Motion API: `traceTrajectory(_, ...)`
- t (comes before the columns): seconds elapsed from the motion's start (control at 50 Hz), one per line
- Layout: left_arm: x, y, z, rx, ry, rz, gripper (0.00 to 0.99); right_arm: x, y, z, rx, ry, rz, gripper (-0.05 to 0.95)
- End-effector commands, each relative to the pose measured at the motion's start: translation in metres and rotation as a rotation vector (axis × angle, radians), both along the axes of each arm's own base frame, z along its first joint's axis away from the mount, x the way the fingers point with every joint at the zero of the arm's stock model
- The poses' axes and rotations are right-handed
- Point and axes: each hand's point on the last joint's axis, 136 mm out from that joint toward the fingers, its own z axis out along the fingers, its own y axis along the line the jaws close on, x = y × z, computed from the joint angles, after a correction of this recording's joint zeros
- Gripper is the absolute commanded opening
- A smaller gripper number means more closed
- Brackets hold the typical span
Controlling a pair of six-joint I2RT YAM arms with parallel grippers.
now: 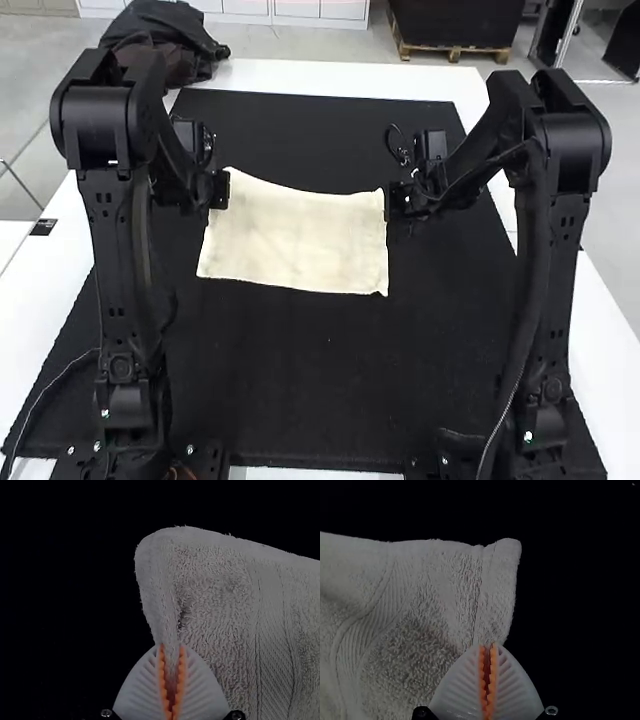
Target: Fold the towel.
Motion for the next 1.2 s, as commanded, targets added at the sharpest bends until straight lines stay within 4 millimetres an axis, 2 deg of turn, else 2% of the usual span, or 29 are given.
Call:
traceTrajectory(0.0,-0.002,0.012,0.017,0.001,-0.034,0.033,0.023,0.006,-0.011,0.030,0.025,-0.055,-0.026,-0.03)
traceTrajectory(0.16,-0.007,0.009,0.023,-0.008,-0.043,0.019,0.023,0.003,-0.009,0.045,0.037,-0.073,-0.022,-0.03)
traceTrajectory(0.62,-0.033,0.005,0.039,-0.019,-0.057,0.006,0.023,-0.029,0.000,0.054,0.090,-0.017,0.022,-0.03)
traceTrajectory(0.9,-0.047,0.004,0.053,-0.028,-0.060,0.009,0.023,-0.045,0.003,0.071,0.126,-0.005,0.034,-0.03)
traceTrajectory(1.08,-0.064,-0.006,0.051,-0.055,-0.020,-0.021,0.023,-0.060,0.001,0.068,0.126,0.031,0.038,-0.03)
traceTrajectory(1.18,-0.073,-0.012,0.061,-0.054,-0.041,-0.033,0.023,-0.072,0.003,0.065,0.137,0.059,0.050,-0.03)
